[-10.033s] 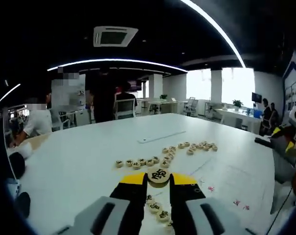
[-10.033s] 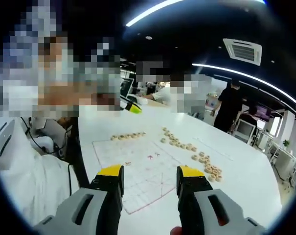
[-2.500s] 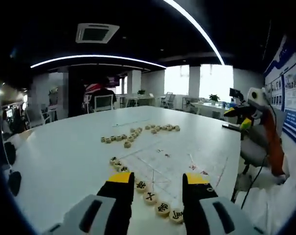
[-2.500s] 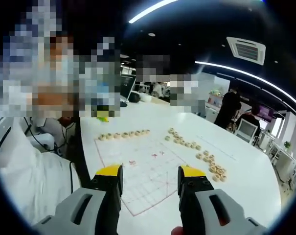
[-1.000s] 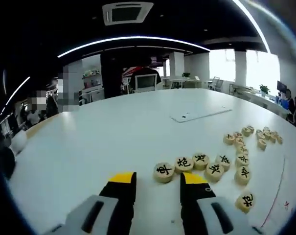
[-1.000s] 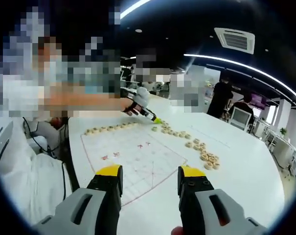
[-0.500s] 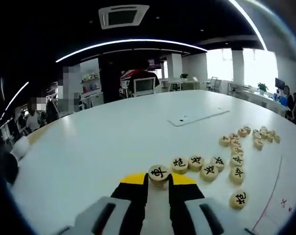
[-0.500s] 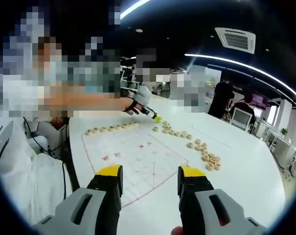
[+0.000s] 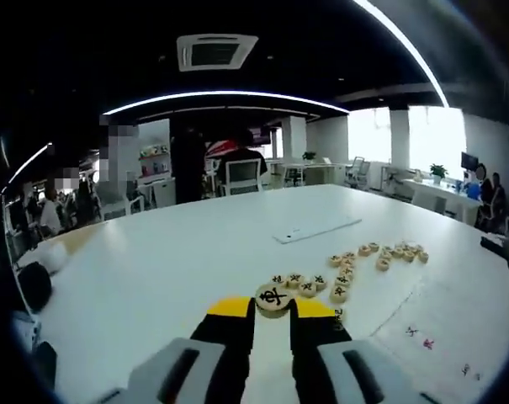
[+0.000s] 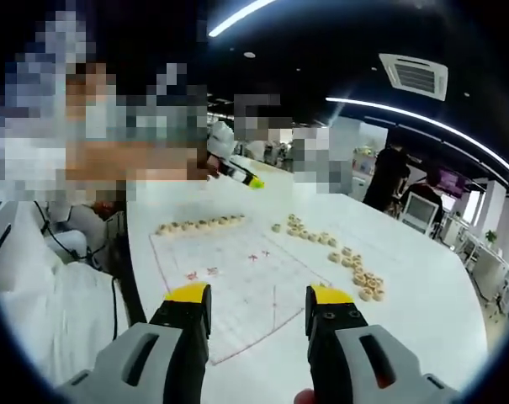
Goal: Pick up the chess pieces one by one and place each piece onto its starting position on the chessboard, setting the pieces on their correct points until all the chess pieces are arranged in the starting layout
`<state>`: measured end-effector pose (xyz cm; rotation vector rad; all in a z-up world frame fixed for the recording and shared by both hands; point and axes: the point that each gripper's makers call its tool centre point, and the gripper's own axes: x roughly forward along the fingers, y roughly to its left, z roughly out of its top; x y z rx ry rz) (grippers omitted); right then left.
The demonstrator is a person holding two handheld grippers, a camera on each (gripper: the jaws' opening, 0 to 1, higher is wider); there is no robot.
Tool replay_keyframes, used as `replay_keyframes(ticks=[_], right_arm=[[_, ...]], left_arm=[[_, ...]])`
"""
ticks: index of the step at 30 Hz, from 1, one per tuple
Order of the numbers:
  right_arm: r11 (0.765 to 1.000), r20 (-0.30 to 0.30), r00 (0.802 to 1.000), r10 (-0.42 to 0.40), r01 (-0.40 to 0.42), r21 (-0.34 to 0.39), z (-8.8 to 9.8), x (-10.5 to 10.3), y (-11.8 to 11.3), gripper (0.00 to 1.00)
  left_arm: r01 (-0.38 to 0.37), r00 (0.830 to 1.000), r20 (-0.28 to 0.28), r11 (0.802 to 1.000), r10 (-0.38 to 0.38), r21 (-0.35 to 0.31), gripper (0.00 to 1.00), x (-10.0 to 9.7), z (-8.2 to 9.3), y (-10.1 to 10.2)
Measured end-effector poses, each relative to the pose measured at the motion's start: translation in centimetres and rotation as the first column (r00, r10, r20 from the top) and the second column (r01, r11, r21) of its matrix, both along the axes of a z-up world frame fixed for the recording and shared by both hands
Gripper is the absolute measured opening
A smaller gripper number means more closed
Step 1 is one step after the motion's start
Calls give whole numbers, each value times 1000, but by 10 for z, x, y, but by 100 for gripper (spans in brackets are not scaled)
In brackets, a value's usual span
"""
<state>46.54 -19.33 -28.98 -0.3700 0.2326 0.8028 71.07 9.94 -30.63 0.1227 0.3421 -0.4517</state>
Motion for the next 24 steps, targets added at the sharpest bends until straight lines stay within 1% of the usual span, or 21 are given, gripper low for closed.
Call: replay_keyframes(ticks=[2,5,9,13,16,18,19,22,24], right_arm=[[1000,11,1000,1,-1,1,4,-4,-1,45],[1000,26,1000,4,-4,8,11,-8,-2,46],[999,22,999,35,-36,22,13,-14,1,46],[999,26,999,45,-45,27,16,-17,2,47],[998,26,998,56,-57,26,16,-20,3,47],[997,24,997,69,-70,22,15,-24,5,48],[997,23,997,80,-80,16,14,-27,7,48],[995,21,994,103,-103,3,12,-32,10,49],[994,21,994,110,-110,-2,12,-33,10,50]], left_arm=[[7,1000,1,1000,-7,-7,19,-15,6,6],[27,1000,-6,1000,-27,-7,19,-48,13,14],[71,997,8,997,-71,-32,19,-88,25,18],[111,994,17,992,-110,-66,19,-125,34,17],[147,989,16,987,-146,-71,19,-153,34,11],[161,987,15,985,-160,-68,19,-160,33,8],[181,984,12,981,-180,-67,19,-172,31,4],[221,975,-14,972,-222,-78,19,-193,24,-4],[233,972,-31,971,-235,-53,19,-204,15,-5]])
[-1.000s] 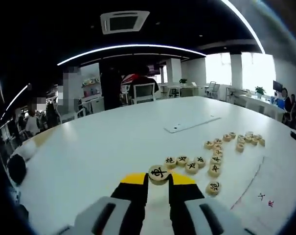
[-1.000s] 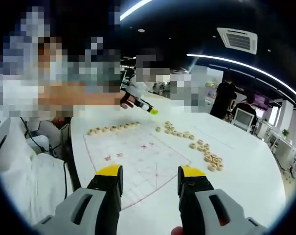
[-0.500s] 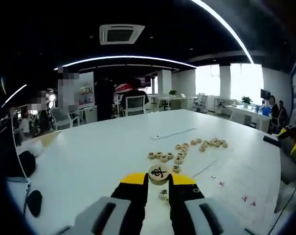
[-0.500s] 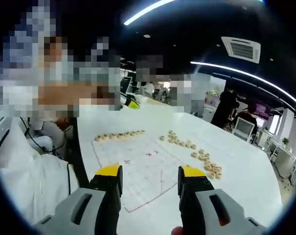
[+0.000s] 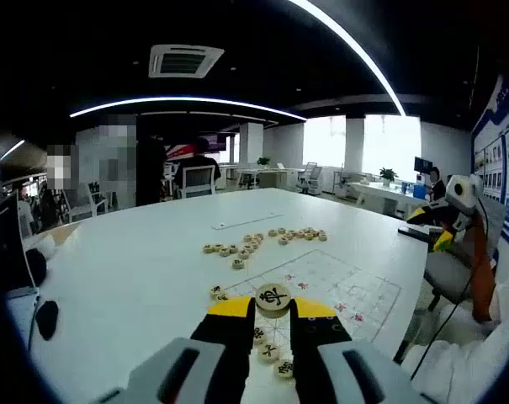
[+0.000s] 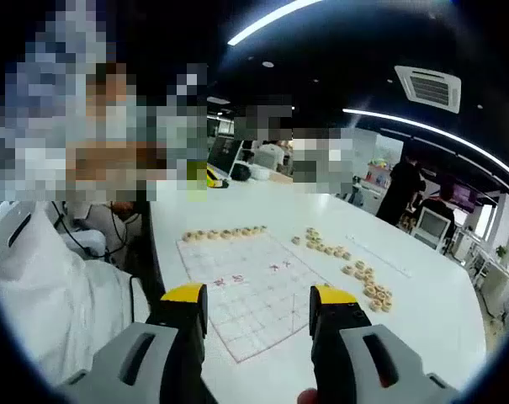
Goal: Pick up the chess pieces one by one and place each piece onto its starting position on the chessboard, setting the pieces on their correct points until all the chess pieces are arranged in the starting layout
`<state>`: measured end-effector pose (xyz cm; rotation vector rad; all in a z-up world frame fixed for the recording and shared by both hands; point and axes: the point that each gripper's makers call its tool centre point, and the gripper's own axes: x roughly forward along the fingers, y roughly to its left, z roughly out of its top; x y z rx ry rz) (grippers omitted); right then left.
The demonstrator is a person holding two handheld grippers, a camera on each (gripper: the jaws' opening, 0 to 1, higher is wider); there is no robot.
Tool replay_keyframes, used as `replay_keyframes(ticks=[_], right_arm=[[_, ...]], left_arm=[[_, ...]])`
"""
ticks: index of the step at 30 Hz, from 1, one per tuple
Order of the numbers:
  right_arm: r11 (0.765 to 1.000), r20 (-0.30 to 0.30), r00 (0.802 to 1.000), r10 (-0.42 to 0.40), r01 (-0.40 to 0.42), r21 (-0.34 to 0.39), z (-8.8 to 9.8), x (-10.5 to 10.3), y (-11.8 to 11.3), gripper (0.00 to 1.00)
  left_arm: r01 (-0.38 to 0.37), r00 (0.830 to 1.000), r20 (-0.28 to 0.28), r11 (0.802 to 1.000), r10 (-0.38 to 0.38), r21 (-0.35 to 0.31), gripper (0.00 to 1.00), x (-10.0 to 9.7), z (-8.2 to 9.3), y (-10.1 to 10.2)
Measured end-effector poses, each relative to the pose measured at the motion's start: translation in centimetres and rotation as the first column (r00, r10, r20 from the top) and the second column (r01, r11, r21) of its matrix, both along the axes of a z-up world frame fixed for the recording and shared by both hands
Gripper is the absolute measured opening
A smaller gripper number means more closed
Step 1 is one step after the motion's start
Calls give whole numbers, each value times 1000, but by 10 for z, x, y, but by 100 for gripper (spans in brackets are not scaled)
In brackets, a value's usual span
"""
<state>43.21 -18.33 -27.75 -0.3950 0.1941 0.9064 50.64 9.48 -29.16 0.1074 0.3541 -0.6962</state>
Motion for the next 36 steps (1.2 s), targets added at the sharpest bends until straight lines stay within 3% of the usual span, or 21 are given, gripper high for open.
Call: replay_keyframes(ticks=[3,8,11,16,25,36], right_arm=[[1000,4,1000,8,-8,-1,1,-2,1,51],[1000,4,1000,24,-24,-10,0,-6,3,53],[999,8,999,31,-31,-14,1,-8,4,54],[999,10,999,31,-31,-14,2,-9,4,54],[999,6,1000,29,-29,-17,1,-7,4,54],[1000,3,1000,27,-27,-16,0,-3,5,54]], left_arm=[[13,999,-30,1000,-13,-11,19,-16,-12,-1],[23,994,-106,999,-20,31,19,-40,-52,6],[23,993,-120,998,-17,51,19,-51,-71,8],[61,984,-172,997,-51,55,19,-73,-101,-3],[89,981,-180,993,-74,78,19,-71,-109,-15],[85,979,-191,993,-68,87,19,-66,-115,-13]])
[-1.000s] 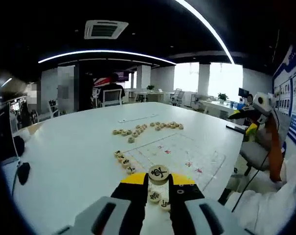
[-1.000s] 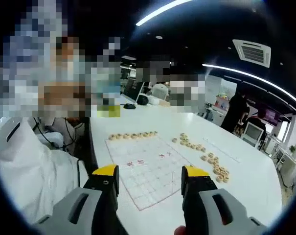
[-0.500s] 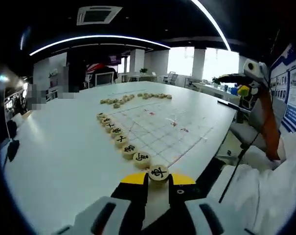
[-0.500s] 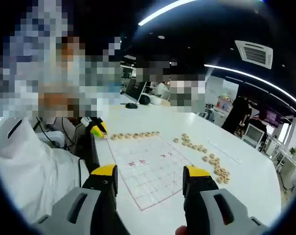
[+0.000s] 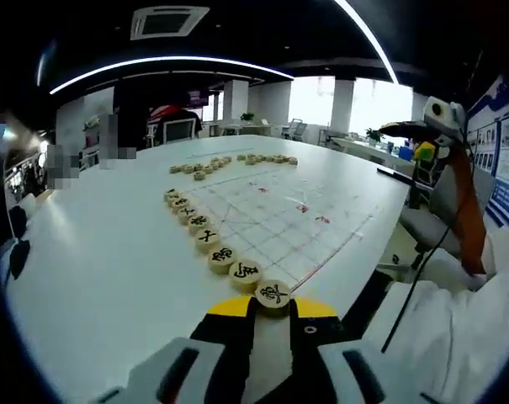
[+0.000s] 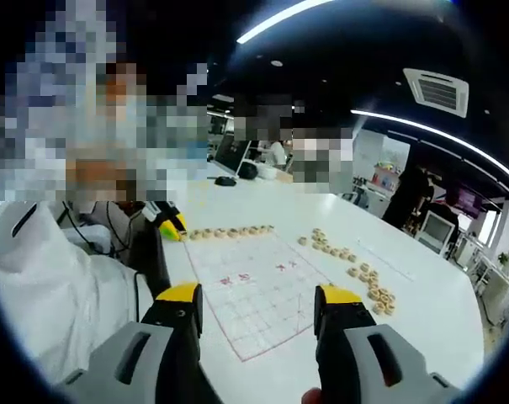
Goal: Pick up the chess pieces one by one and place each piece onto its starting position on the chessboard, setting the pieces on their correct points until all the chess pieces are arranged in the starting layout
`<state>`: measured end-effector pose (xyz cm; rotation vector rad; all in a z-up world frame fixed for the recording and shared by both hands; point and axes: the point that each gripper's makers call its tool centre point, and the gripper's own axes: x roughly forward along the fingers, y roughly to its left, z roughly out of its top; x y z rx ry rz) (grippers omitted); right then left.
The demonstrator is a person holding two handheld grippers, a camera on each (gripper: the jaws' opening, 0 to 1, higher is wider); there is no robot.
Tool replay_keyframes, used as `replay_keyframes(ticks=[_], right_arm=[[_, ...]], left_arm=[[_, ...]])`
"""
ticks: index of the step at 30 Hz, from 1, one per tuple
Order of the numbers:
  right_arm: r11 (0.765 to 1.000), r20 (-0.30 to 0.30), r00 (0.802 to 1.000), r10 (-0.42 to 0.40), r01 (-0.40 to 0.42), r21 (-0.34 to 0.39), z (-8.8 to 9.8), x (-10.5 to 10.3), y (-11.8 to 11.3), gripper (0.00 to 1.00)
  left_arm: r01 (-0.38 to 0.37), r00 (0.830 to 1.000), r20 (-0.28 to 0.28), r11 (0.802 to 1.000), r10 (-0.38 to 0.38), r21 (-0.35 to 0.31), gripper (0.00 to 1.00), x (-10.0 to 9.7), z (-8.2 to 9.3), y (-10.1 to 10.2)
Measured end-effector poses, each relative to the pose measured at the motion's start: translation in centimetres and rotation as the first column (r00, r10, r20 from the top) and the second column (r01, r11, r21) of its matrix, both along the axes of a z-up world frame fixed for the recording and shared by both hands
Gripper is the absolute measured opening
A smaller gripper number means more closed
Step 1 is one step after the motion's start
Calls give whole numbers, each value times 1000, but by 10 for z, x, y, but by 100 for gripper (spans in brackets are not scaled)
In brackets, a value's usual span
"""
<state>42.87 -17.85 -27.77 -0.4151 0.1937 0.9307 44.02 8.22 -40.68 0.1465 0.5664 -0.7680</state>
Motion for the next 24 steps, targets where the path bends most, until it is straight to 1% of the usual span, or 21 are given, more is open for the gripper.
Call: replay_keyframes(ticks=[3,5,8,10,13,17,20,24], right_arm=[[1000,2,1000,2,-2,-2,0,-1,0,54],[1000,4,1000,1,-1,1,1,-1,0,54],[1000,3,1000,-3,3,1,1,0,-1,54],[1000,1,1000,-4,4,1,0,1,-1,54],[1000,0,1000,-2,2,0,0,0,-1,54],[1000,3,1000,-1,1,-1,1,-1,-2,54],[1000,5,1000,-6,6,2,2,0,-3,54],[1000,9,1000,-13,13,6,3,0,-4,54]], left_arm=[[1,1000,-11,1000,-1,-23,23,-1,1,-2],[6,1000,-11,1000,-6,-30,30,-2,1,-3],[28,999,-17,999,-29,-32,38,-6,2,-5],[36,999,-8,999,-37,-36,42,-8,6,-6],[16,1000,16,999,-15,-48,48,-2,14,-4],[-18,999,39,997,20,-69,49,6,26,1],[-40,997,69,995,47,-93,49,16,39,4],[-53,993,100,992,64,-114,49,34,56,4]])
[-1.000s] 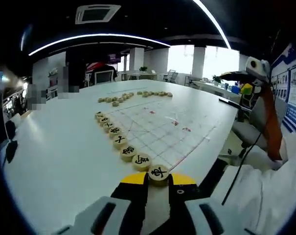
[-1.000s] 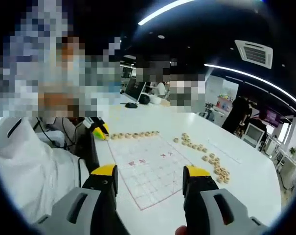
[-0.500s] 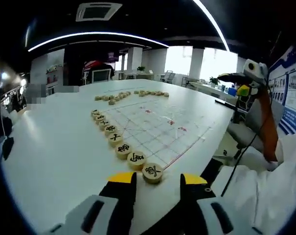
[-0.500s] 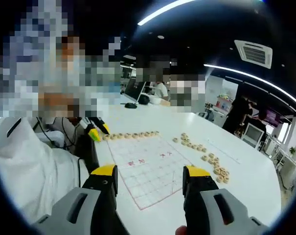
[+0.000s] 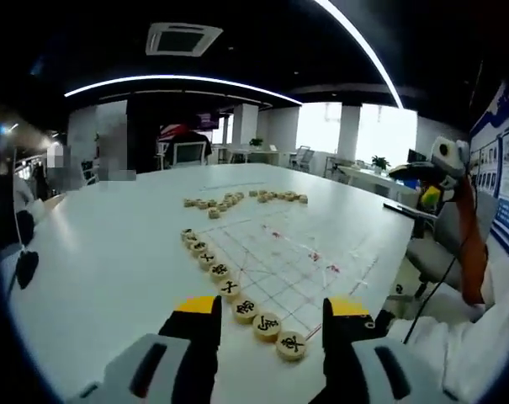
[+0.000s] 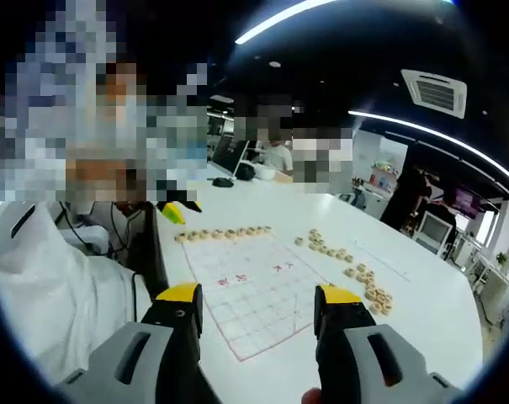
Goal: Pick up the chess pieces one by one and place each piece onto its starting position on the chessboard, setting the pieces on their correct points until all the chess pieces are arranged in the starting layout
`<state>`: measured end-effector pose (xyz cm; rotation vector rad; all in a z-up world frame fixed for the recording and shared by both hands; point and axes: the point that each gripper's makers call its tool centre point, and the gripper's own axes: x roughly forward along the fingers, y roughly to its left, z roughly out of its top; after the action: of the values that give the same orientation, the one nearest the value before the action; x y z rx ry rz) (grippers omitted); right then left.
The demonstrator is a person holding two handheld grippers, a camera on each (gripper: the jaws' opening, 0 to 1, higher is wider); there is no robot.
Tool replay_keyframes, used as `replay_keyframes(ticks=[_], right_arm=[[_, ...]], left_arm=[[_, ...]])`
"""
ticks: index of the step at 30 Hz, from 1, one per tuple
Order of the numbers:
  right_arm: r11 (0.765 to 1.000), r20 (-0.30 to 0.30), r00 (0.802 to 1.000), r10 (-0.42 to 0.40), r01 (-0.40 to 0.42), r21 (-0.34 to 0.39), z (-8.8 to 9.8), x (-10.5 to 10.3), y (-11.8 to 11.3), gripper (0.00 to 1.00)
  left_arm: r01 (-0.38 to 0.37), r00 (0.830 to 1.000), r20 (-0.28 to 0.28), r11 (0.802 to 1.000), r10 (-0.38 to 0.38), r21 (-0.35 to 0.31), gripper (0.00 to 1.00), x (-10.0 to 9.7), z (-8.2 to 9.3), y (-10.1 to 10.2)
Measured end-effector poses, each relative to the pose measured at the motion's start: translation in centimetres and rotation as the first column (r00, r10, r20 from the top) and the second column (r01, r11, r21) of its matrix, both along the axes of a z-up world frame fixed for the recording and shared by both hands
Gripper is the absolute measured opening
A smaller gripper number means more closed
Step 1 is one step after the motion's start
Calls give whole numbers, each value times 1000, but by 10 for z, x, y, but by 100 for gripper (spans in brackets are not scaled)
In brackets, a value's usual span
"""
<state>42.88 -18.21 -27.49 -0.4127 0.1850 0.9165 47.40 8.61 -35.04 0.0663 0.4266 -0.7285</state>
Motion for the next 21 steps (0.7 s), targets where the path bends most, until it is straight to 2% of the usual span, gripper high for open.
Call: replay_keyframes(ticks=[8,13,16,21], right_arm=[[1000,-3,1000,-9,9,3,-1,2,-1,54],[1000,0,1000,-11,11,6,1,2,-3,54],[1000,0,1000,-15,15,6,1,2,-4,54],[1000,-2,1000,-22,22,8,0,4,-6,54]], left_arm=[[-17,999,43,1000,18,-6,48,43,21,-10],[-25,998,53,1000,25,9,46,75,21,-22],[-38,997,73,999,36,27,46,99,22,-31],[-49,997,65,997,45,64,46,140,15,-48]])
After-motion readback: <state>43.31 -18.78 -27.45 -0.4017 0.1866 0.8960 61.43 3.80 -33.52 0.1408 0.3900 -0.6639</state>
